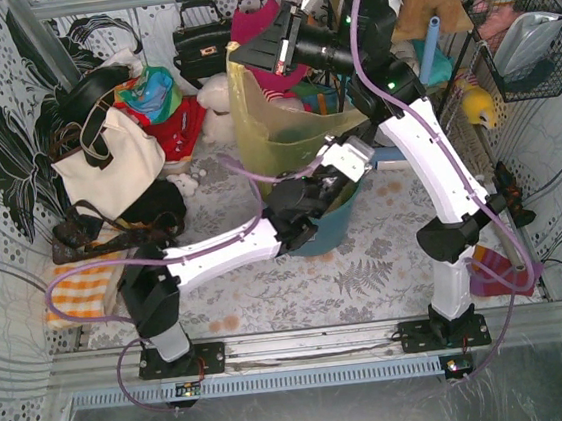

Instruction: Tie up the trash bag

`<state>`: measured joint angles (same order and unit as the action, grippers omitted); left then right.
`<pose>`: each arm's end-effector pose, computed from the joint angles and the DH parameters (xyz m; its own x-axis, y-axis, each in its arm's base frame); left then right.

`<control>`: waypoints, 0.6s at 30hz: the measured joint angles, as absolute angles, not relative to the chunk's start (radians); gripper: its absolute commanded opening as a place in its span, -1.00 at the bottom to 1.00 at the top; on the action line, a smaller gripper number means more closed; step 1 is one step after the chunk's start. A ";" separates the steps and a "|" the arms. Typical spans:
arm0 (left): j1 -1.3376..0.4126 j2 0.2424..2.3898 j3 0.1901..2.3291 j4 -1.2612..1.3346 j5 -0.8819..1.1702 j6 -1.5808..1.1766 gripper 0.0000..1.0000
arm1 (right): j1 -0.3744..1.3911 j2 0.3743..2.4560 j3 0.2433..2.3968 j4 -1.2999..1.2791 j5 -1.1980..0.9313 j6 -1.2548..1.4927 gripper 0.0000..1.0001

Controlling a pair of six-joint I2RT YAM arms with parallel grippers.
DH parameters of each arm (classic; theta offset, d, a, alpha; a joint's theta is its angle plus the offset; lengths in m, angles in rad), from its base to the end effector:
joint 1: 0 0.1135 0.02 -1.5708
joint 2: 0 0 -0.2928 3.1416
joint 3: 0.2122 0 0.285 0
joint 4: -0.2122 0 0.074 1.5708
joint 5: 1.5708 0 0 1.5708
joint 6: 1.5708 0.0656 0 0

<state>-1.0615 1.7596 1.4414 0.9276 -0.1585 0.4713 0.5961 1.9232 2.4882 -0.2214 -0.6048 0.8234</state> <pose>0.2392 -0.4072 0.4504 0.6114 -0.1753 -0.7716 0.5852 0.7565 0.2918 0.3471 0.2805 0.6313 -0.4742 0.4074 -0.7805 -0.8195 0.1197 0.5604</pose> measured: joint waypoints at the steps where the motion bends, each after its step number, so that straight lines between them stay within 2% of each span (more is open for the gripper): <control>1: -1.063 1.733 1.408 0.943 -0.159 0.468 -1.00 | 0.594 1.922 2.489 -0.239 -0.587 0.805 -1.00; 9: -1.066 1.520 1.239 1.015 -0.137 0.434 -1.00 | 0.574 1.918 2.489 -0.340 -0.500 0.712 -1.00; 18: -1.066 1.419 1.207 1.017 -0.060 0.397 -1.00 | 0.572 1.864 2.405 -0.376 -0.478 0.670 -1.00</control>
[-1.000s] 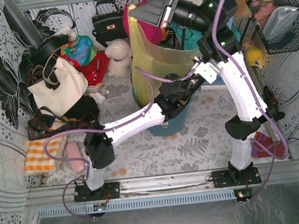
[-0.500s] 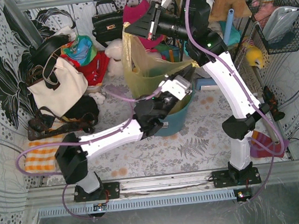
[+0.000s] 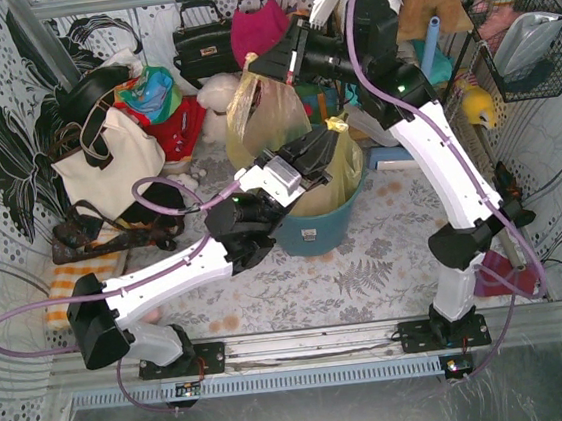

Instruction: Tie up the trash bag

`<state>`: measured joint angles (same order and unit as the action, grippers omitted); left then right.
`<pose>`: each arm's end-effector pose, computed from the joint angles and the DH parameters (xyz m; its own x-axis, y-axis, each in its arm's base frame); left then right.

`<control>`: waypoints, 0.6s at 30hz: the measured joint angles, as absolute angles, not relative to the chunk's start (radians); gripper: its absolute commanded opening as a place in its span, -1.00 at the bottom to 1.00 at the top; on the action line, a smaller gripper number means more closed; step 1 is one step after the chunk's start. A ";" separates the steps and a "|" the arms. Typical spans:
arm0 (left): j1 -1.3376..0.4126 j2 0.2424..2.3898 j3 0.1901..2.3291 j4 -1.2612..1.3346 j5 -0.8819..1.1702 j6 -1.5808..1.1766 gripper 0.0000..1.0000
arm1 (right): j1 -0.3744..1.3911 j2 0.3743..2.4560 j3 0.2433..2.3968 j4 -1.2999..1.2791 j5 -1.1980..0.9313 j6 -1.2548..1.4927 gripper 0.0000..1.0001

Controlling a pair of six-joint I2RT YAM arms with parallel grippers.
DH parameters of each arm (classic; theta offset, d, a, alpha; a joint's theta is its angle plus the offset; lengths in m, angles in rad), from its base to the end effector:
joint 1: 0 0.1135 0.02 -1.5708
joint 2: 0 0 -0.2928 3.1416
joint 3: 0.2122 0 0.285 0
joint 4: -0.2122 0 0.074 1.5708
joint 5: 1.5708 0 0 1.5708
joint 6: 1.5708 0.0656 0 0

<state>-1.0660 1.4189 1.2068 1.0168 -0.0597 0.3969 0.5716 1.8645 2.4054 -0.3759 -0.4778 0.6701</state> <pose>0.1763 -0.3109 0.5035 0.6514 -0.3811 -0.6560 0.6526 0.7224 0.2284 0.3564 0.2651 0.6104 -0.4270 0.3811 -0.8200 -0.7613 0.3379 0.5534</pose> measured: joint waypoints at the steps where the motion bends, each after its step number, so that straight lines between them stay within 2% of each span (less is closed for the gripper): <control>1: -1.066 1.417 1.207 1.016 -0.056 0.396 -1.00 | 0.572 1.843 2.373 -0.379 -0.472 0.664 -1.00; 10: -1.066 1.414 1.207 0.981 -0.054 0.394 -1.00 | 0.572 1.554 1.961 -0.347 -0.360 0.638 -1.00; 18: -1.066 1.414 1.205 0.979 -0.072 0.393 -0.99 | 0.571 1.329 1.663 -0.201 -0.245 0.642 -1.00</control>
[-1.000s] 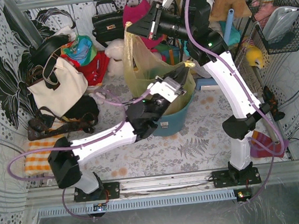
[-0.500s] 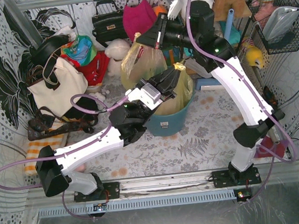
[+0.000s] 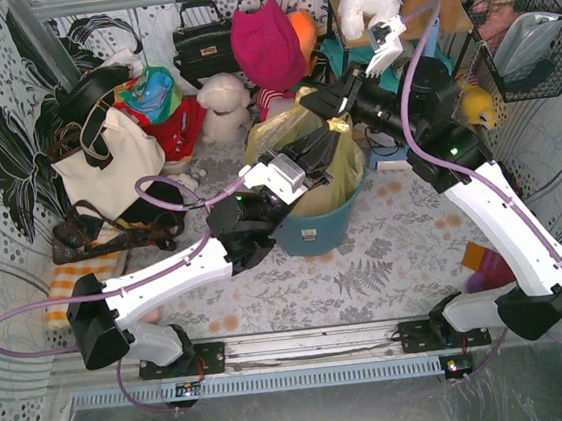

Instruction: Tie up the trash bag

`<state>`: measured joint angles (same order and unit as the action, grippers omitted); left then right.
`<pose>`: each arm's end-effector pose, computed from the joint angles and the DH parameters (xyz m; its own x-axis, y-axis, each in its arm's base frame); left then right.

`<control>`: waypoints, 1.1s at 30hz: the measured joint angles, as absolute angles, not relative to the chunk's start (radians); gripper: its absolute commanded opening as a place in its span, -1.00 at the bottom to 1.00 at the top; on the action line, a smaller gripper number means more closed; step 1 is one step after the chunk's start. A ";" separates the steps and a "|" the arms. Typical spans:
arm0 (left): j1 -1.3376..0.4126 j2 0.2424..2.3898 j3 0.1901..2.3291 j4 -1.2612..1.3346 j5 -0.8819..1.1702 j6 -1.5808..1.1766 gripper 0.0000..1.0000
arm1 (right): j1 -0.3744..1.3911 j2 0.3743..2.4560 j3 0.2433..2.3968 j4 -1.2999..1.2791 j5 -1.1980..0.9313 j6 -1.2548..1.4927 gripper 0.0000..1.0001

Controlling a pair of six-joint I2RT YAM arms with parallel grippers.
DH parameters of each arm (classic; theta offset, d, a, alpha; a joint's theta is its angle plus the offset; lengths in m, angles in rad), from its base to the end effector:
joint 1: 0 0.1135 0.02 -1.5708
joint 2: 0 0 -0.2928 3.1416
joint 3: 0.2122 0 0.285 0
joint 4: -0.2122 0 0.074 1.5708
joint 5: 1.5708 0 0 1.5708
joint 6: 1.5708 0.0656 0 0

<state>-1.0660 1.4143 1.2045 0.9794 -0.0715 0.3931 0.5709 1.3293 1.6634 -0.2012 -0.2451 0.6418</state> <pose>0.1780 -0.3124 0.5004 0.6358 -0.3606 -0.6824 0.6546 0.7204 0.2292 0.2690 0.1917 0.5641 -0.3457 0.4682 -0.8132 -0.6488 0.5069 0.5676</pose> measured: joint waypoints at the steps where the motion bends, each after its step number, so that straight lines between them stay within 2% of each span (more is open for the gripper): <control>1: -1.066 1.414 1.204 0.978 -0.072 0.392 -0.90 | 0.571 1.313 1.640 -0.185 -0.238 0.642 -1.00; 2: -1.066 1.414 1.204 0.975 -0.071 0.390 -0.73 | 0.571 1.306 1.631 -0.175 -0.234 0.642 -1.00; 4: -1.066 1.412 1.204 0.970 -0.067 0.382 -0.22 | 0.571 1.307 1.631 -0.143 -0.236 0.641 -1.00; 5: -1.066 1.409 1.204 0.963 -0.064 0.379 -0.03 | 0.571 1.312 1.638 -0.132 -0.243 0.640 -1.00; 7: -1.066 1.394 1.204 0.933 -0.050 0.369 0.16 | 0.571 1.339 1.680 -0.118 -0.263 0.638 -1.00; 17: -1.037 1.269 1.364 0.613 -0.056 0.358 0.27 | 0.571 1.438 1.861 -0.089 -0.362 0.566 -1.00; 23: -0.875 1.176 1.396 0.479 -0.005 0.277 0.32 | 0.571 1.467 1.937 -0.104 -0.406 0.509 -1.00; 29: -0.596 1.193 1.432 0.390 0.275 0.088 0.36 | 0.571 1.468 1.943 -0.108 -0.443 0.482 -1.00; 33: -0.472 1.267 1.440 0.410 0.495 -0.057 0.37 | 0.571 1.469 1.945 -0.108 -0.472 0.481 -1.00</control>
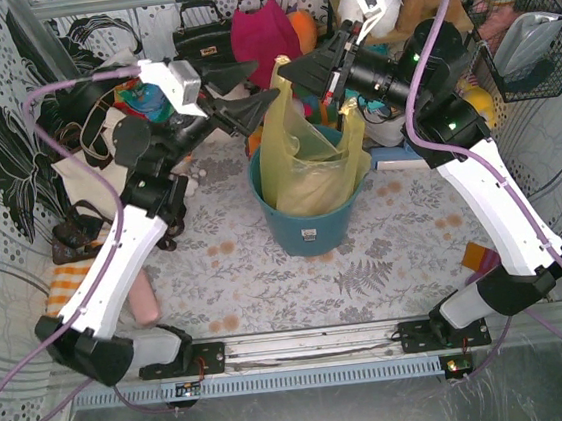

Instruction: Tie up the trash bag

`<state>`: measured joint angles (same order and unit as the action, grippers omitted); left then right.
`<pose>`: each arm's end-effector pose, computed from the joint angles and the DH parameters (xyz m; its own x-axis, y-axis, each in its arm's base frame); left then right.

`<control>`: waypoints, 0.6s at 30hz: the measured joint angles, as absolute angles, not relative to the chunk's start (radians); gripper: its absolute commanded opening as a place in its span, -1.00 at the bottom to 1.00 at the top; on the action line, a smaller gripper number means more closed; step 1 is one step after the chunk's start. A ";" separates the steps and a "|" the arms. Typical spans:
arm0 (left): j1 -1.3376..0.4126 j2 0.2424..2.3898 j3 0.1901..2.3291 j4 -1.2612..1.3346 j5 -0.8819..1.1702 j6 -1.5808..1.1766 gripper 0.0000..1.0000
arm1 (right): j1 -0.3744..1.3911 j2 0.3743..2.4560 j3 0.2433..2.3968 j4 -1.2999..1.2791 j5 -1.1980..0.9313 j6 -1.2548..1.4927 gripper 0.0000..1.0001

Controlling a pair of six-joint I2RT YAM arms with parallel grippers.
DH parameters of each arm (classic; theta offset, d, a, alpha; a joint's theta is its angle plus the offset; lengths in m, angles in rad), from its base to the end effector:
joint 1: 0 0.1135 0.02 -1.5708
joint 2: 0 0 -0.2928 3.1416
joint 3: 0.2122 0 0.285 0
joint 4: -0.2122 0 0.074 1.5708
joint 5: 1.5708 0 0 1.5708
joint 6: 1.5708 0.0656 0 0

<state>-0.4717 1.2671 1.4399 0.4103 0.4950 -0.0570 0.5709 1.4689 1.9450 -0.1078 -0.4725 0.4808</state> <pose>0.2589 -0.1671 0.5725 0.4468 -0.2842 -0.8483 0.7798 0.5884 0.2136 0.2648 0.2055 0.6335 -0.1192 0.4129 -0.9029 -0.8835 0.3709 0.2862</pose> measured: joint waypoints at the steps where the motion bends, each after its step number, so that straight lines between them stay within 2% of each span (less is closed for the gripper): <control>1: -0.448 1.291 1.441 0.428 0.549 -0.096 0.37 | 0.571 1.469 1.945 -0.107 -0.480 0.481 -1.00; 4: -0.394 1.378 1.453 0.523 0.705 -0.238 0.30 | 0.571 1.469 1.945 -0.107 -0.502 0.481 -1.00; 9: -0.332 1.528 1.500 0.800 0.898 -0.544 0.00 | 0.571 1.469 1.945 -0.107 -0.532 0.481 -1.00; 18: -0.307 1.665 1.647 1.221 1.028 -0.960 0.09 | 0.571 1.469 1.945 -0.107 -0.566 0.481 -1.00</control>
